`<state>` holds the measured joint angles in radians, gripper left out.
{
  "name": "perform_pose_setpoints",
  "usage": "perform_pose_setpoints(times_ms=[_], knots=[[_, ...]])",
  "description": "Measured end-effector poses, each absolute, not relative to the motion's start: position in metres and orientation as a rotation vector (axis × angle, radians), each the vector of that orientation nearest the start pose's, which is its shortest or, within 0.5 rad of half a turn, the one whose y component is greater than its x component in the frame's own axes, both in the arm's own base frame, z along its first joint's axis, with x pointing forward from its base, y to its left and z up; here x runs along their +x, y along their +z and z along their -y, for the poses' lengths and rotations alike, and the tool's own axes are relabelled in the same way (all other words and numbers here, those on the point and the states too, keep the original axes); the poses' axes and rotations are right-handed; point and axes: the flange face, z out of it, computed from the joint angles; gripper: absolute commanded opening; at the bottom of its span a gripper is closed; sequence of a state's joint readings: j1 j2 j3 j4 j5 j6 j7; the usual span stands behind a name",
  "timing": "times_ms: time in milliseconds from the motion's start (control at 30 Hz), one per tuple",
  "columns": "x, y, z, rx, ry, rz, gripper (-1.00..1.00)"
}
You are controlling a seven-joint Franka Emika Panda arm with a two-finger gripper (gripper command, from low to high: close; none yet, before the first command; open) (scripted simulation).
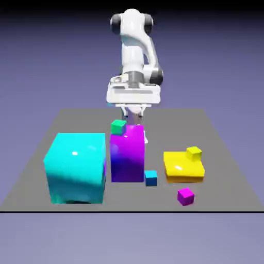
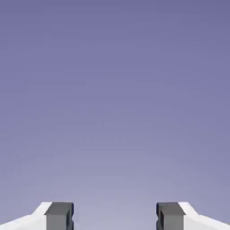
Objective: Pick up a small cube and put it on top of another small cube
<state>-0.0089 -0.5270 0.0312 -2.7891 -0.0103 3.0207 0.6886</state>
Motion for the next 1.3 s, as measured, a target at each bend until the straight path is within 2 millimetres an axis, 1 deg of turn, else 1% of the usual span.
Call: perform_pose_setpoints(times_ms=[133,267,367,500,633,767,867,967,1067,1133,1267,1300], knots=[[0.426,0.414,-0.027,-2.830,-0.929,-0.589,0.00],[0.449,0.375,-0.045,-3.018,-0.778,-0.257,0.00],[0.464,0.343,-0.059,-3.099,-0.641,0.011,0.00],[0.479,0.301,-0.079,-3.119,-0.451,0.373,0.00],[0.489,0.262,-0.102,-3.043,-0.279,0.722,0.00],[0.495,0.228,-0.126,-2.888,-0.151,1.033,0.00],[0.500,0.209,-0.144,-2.733,-0.092,1.236,0.00],[0.504,0.195,-0.163,-2.558,-0.069,1.409,0.00],[0.510,0.187,-0.180,-2.372,-0.082,1.553,0.00],[0.511,0.186,-0.183,-2.337,-0.089,1.577,0.00],[0.506,0.125,-0.196,-2.337,-0.090,1.576,0.00],[0.505,0.119,-0.197,-2.337,-0.089,1.577,-1.00]])
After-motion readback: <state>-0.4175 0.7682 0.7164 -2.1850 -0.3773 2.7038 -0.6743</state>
